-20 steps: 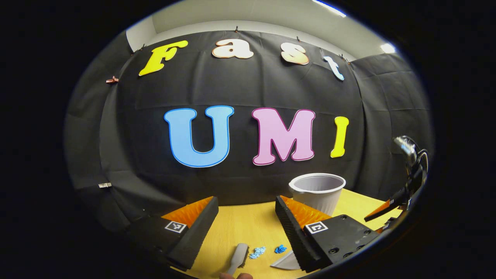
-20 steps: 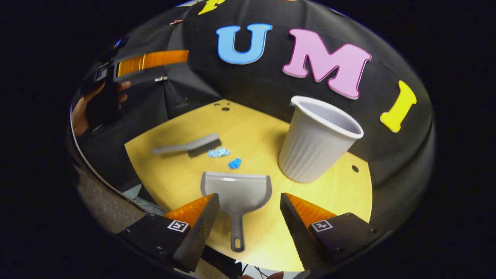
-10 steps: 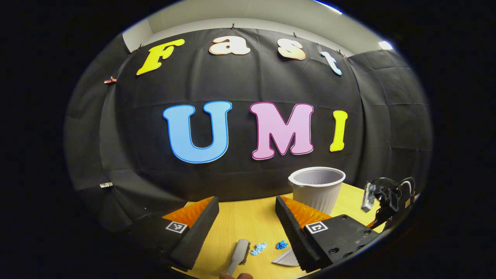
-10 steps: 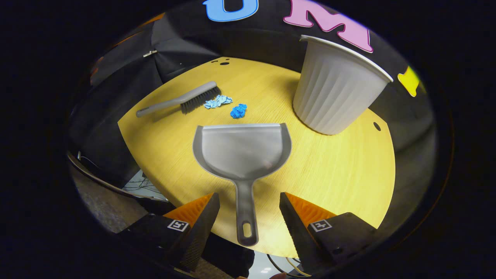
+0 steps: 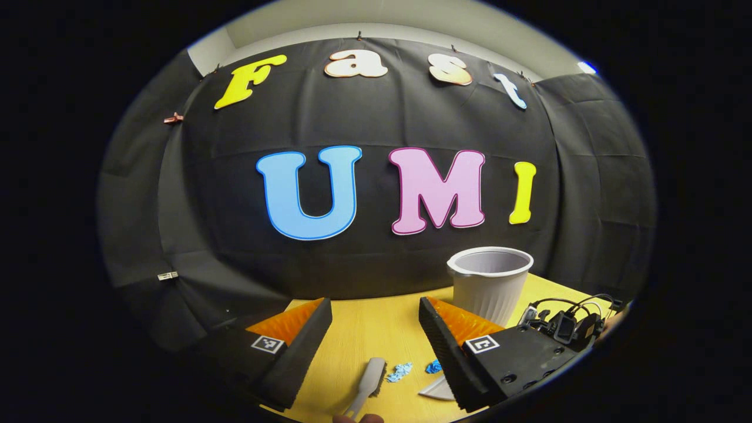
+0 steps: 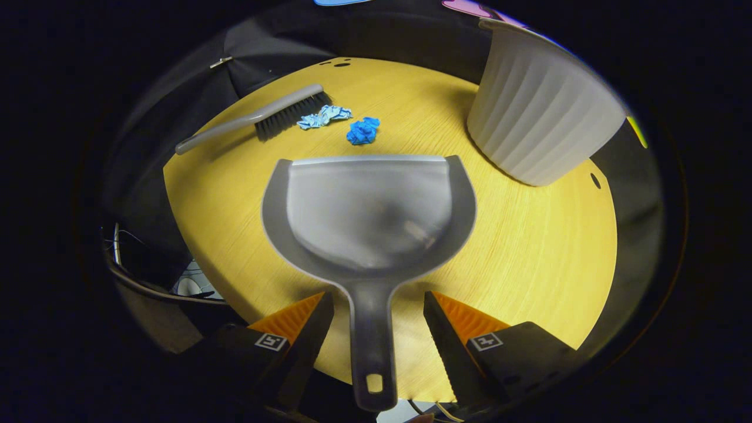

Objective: Pick up the small broom and dustpan from the desktop, sweep the trash into the dustpan with the broom, and then empty the trash into the garbage bin.

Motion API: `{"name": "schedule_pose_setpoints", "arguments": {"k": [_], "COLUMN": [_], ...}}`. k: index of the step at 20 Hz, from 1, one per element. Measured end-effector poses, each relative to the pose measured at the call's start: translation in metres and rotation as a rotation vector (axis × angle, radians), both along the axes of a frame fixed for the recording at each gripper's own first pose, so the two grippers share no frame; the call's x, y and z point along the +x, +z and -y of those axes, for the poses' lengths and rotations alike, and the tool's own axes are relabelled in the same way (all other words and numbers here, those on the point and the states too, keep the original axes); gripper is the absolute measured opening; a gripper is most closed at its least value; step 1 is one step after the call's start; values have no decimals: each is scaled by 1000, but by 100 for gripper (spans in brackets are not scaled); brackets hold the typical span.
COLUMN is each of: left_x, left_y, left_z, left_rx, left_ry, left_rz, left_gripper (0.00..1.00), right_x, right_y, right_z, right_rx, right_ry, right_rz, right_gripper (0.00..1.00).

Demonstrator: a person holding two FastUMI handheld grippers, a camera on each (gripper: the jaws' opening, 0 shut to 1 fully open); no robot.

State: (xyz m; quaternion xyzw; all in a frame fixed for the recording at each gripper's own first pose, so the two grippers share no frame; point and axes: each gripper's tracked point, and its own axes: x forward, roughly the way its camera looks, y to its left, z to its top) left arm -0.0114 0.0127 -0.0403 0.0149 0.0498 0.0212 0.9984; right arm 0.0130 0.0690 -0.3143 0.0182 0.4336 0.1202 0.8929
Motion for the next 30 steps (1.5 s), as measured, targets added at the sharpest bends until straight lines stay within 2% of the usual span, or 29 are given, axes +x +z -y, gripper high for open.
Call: {"name": "schedule_pose_setpoints", "arguments": {"k": [4,5,8,11,12,13,14,15,16,19,21,22,23,28,30], "left_x": [0,-1,-1,-1,-1,-1,0,1,2,4,5,6,6,1,0], "left_y": [-7,-11,-28,-47,-51,-57,-60,-67,-70,-94,-111,-118,-127,-191,-217], "left_z": [-8,-10,-12,-17,-19,-21,-21,-22,-22,-17,-18,-17,-16,-3,-5], "left_rx": [-5,-7,-19,-34,-34,-33,-31,-31,-33,-48,-52,-50,-45,-62,-34], "left_ry": [15,18,11,11,13,14,14,11,8,-21,-27,-35,-47,-116,-126], "left_rz": [-12,-19,-64,-118,-130,-143,-154,-165,-176,-248,-300,-328,-357,-602,-694], "left_gripper": [96,96,96,96,96,96,96,96,96,96,96,96,96,96,97], "right_x": [9,10,21,19,19,18,19,20,20,17,17,17,19,20,22], "right_y": [-9,-12,-12,-10,-9,-11,-11,-10,-13,-12,-14,-10,-12,-10,-8], "right_z": [-4,-7,-8,-5,-3,-1,-1,-2,-3,-1,0,1,0,-2,-2], "right_rx": [-17,-9,24,21,19,18,14,11,5,8,-7,-13,-15,-25,-19], "right_ry": [20,24,-6,-16,-17,-19,-19,-10,5,6,38,50,60,136,159], "right_rz": [-31,-45,-64,-88,-100,-119,-133,-137,-139,-150,-155,-145,-141,-104,-110], "right_gripper": [95,98,86,81,74,71,51,36,40,40,40,32,38,36,36]}}
